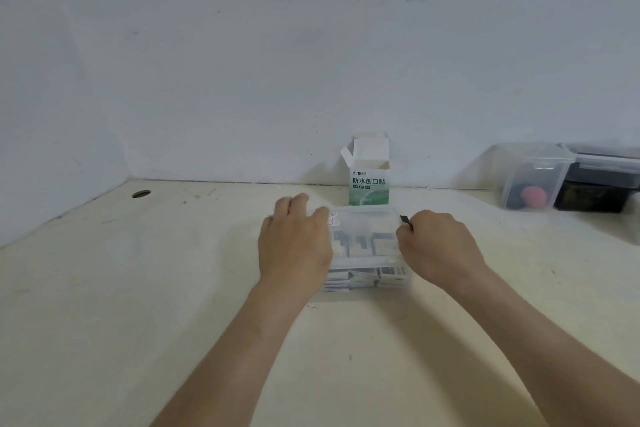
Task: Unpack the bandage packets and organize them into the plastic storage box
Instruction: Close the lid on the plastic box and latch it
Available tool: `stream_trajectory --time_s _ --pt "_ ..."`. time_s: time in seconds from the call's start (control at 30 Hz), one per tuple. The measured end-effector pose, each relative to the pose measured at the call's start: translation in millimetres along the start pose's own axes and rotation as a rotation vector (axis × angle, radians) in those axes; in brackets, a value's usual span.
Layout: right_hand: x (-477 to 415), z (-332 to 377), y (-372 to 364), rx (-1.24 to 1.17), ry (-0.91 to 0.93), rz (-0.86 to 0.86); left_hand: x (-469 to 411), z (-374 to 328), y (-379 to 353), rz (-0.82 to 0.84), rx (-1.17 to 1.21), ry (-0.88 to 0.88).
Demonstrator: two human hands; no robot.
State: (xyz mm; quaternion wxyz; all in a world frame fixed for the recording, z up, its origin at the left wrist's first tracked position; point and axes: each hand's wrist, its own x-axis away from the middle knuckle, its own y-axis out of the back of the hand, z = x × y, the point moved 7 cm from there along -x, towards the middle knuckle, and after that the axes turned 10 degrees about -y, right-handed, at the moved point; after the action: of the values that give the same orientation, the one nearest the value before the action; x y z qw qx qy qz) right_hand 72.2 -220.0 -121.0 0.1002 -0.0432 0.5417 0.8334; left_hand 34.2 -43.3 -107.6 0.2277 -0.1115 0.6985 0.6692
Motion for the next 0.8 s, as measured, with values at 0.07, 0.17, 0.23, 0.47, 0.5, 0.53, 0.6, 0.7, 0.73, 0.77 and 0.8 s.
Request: stream_trajectory --time_s 0.07,0.17,0.23,0.47,0.5,0.53,0.6,0.7,0.73,0.77,0.8 --pt "-5.6 3.1 -9.9 -0.123 -0.007 0.124 0.9 -19.2 4.7 -0.044 0.13 -0.129" --pt "-19.8 -2.8 -22.5 -0.539 -0.163 0.406 7.1 -27.9 -13.4 0.205 0.129 -0.194" --pt "-36.9 -12.8 -26.5 -0.774 -0.266 0.477 8.6 -17.3 -12.8 0.256 0.158 -0.185" --pt "-97.1 -0.8 -48.3 -0.957 -0.274 0.499 15.8 -6.1 -10.8 -0.121 0.301 -0.297" --pt "-104.7 3.8 -52.1 -0.956 -0.26 0.485 16.0 -3.8 -11.2 -0.182 0.32 -0.303" --pt "-110.0 7.5 -53.0 -0.963 -0.247 0.461 15.6 -1.9 -13.2 -0.216 0.343 -0.297" --pt "-119.0 12.1 -59.3 -0.986 -0.24 0.45 15.2 1.0 -15.3 -0.252 0.386 -0.262" --pt "-129.2 11.9 -73.6 -1.021 -0.256 0.459 15.2 0.5 -15.7 -0.309 0.408 -0.241" --pt "-129.6 11.0 -73.8 -1.028 -0.252 0.444 15.4 -1.0 -15.2 -0.323 0.417 -0.241" --pt "-129.9 9.0 -74.6 -1.035 -0.258 0.427 16.1 -1.6 -15.4 -0.336 0.427 -0.24" --pt "-128.5 6.1 -74.4 -1.024 -0.26 0.403 16.9 -1.6 -15.5 -0.348 0.435 -0.241"
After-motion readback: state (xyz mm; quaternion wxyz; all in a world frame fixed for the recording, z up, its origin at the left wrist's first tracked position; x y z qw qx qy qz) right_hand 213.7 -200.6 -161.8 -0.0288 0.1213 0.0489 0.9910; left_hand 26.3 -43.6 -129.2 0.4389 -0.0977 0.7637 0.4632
